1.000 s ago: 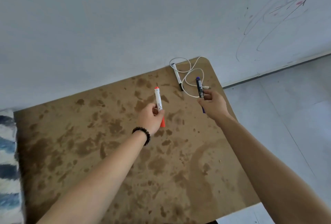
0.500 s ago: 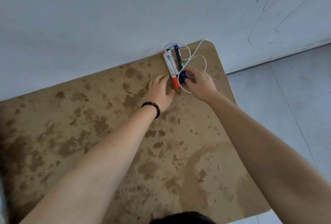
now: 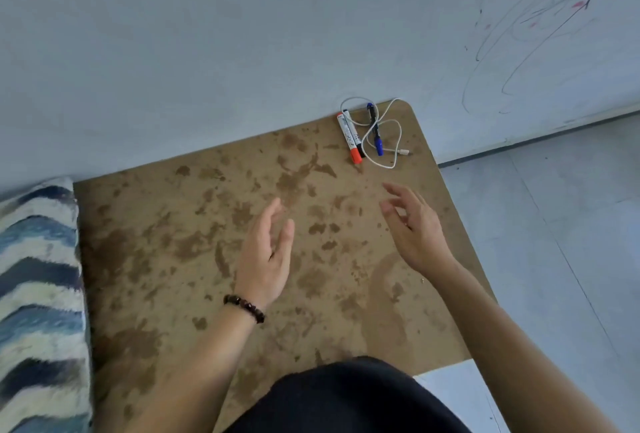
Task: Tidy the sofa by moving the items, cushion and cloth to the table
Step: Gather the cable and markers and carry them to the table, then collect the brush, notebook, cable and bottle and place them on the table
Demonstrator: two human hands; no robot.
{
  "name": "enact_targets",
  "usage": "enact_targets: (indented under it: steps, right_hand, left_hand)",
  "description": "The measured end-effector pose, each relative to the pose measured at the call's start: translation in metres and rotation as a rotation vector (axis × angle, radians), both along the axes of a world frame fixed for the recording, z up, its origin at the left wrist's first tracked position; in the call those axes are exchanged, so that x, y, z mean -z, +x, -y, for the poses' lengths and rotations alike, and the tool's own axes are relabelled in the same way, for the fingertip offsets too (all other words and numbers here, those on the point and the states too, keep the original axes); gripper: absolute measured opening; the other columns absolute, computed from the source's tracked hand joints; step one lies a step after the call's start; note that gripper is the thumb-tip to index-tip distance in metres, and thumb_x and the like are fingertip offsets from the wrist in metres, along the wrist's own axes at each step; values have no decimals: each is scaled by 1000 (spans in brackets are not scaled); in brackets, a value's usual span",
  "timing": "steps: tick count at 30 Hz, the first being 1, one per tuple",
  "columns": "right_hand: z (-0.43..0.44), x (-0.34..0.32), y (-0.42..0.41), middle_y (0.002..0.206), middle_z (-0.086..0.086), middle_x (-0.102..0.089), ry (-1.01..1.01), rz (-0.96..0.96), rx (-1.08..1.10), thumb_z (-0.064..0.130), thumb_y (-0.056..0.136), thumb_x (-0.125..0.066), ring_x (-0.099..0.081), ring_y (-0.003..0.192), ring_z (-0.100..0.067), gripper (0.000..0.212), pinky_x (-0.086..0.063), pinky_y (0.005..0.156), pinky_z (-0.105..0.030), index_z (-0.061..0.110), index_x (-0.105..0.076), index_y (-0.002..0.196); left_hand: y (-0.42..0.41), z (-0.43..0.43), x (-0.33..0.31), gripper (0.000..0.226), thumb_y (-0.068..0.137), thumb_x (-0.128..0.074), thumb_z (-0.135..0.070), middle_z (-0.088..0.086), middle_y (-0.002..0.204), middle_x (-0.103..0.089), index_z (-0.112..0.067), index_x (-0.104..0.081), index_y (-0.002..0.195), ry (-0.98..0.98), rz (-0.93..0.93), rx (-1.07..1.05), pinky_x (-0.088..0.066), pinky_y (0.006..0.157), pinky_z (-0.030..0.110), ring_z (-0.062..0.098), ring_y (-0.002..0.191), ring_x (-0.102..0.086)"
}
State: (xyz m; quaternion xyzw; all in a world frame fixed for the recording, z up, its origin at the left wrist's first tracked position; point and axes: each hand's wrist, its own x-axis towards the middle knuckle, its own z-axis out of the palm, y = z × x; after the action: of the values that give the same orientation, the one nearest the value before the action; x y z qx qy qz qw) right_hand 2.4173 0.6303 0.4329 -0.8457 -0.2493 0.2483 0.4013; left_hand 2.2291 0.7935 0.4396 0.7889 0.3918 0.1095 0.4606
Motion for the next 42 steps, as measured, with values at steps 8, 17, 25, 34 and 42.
enact_targets:
  steps: [8,17,25,34,42]
  right_hand:
    - [109,-43,-167,120,15,-68,135,-99,199,29,100,-56,-63,109,2,30,-52,89,-17,31,-60,130]
    - [108,-91,-170,118,21,-66,155,56,-104,32,96,-59,-62,103,5,31,-44,77,-9,38,-57,127]
    - [98,-65,-191,116,11,-62,82,-47,-686,33,94,-63,-61,100,7,40,-50,78,-19,41,-50,132]
    - [126,-72,-357,122,26,-54,118,-188,-1288,40,93,-61,-59,106,5,39,-52,84,-21,44,-48,129]
    - [191,-71,-531,129,25,-53,150,-76,-1701,33,92,-66,-59,110,4,44,-55,86,-28,46,-45,129]
  left_hand:
    - [-185,83,-50,45,96,-47,-31,-10,128,-57,-24,-44,140,-64,152,-267,-45,89,9,-6,114,-53]
    - [-273,137,-80,44,93,-51,-32,-15,122,-61,-26,-48,137,75,239,-642,-45,86,19,-1,112,-57]
    - [-305,289,-85,46,90,-51,-33,-11,120,-61,-21,-49,135,163,170,-1208,-46,79,5,-3,108,-57]
    - [-394,491,-114,44,89,-53,-32,-14,122,-60,-30,-47,133,308,-2,-1670,-45,84,4,3,111,-59]
    - [-475,624,-82,45,88,-54,-34,-16,120,-60,-31,-46,132,273,100,-2079,-47,82,6,3,112,-58]
